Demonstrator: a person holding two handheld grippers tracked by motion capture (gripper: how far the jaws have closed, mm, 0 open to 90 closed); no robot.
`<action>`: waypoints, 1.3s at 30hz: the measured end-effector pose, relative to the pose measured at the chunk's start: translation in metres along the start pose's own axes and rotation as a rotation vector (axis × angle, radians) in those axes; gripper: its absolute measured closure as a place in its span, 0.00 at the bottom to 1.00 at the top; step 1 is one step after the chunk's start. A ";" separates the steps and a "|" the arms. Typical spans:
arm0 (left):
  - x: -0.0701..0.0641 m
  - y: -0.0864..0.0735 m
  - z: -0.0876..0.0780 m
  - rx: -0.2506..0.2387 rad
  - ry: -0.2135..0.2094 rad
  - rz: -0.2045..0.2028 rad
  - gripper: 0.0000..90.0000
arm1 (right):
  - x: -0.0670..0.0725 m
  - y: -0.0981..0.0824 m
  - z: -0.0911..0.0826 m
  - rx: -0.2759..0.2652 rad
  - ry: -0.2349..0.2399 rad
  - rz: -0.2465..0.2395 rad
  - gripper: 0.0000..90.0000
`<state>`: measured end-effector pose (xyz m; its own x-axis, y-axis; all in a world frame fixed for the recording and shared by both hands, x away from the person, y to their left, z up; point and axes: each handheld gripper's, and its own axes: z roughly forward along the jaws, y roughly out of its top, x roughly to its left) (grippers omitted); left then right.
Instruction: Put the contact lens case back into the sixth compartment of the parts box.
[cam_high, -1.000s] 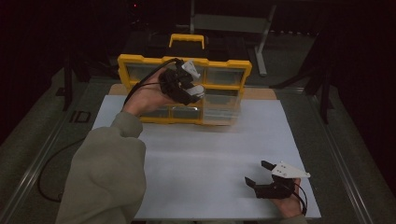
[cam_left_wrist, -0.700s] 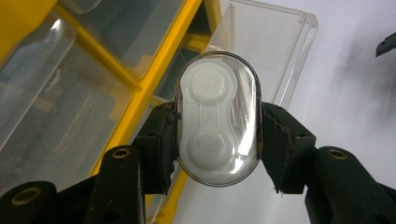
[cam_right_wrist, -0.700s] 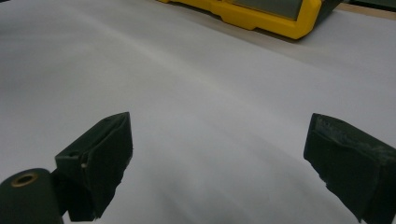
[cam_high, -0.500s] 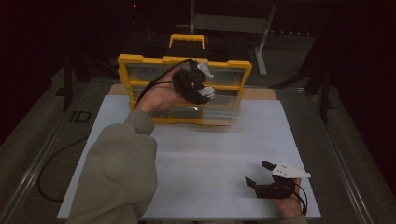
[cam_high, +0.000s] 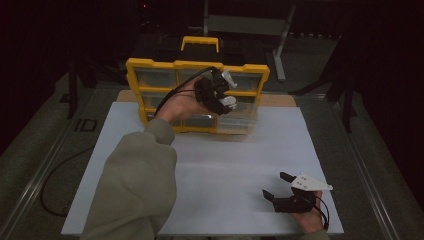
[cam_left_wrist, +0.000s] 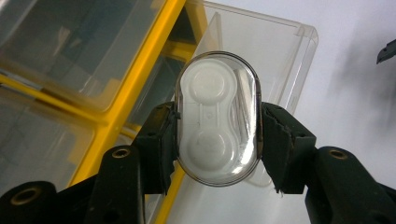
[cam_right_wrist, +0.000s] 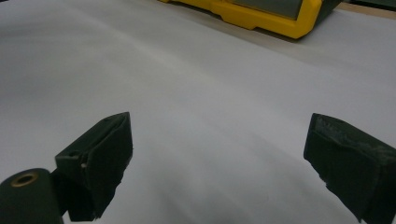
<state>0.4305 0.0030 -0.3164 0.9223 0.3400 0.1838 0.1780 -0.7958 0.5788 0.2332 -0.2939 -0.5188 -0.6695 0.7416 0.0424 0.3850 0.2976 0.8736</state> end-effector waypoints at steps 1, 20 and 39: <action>0.000 0.001 0.002 0.005 -0.002 0.000 0.54 | 0.000 0.000 0.000 0.000 0.000 -0.001 0.09; -0.007 -0.039 -0.015 -0.104 0.064 -0.123 0.05 | 0.000 0.000 -0.002 -0.010 -0.005 0.002 0.09; -0.057 -0.208 -0.051 -0.268 0.306 -0.361 0.00 | 0.002 0.001 -0.001 -0.025 -0.010 0.001 0.09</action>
<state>0.3232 0.1752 -0.4066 0.6691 0.7307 0.1356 0.3348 -0.4593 0.8228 0.2314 -0.2931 -0.5174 -0.6626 0.7480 0.0382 0.3696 0.2822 0.8853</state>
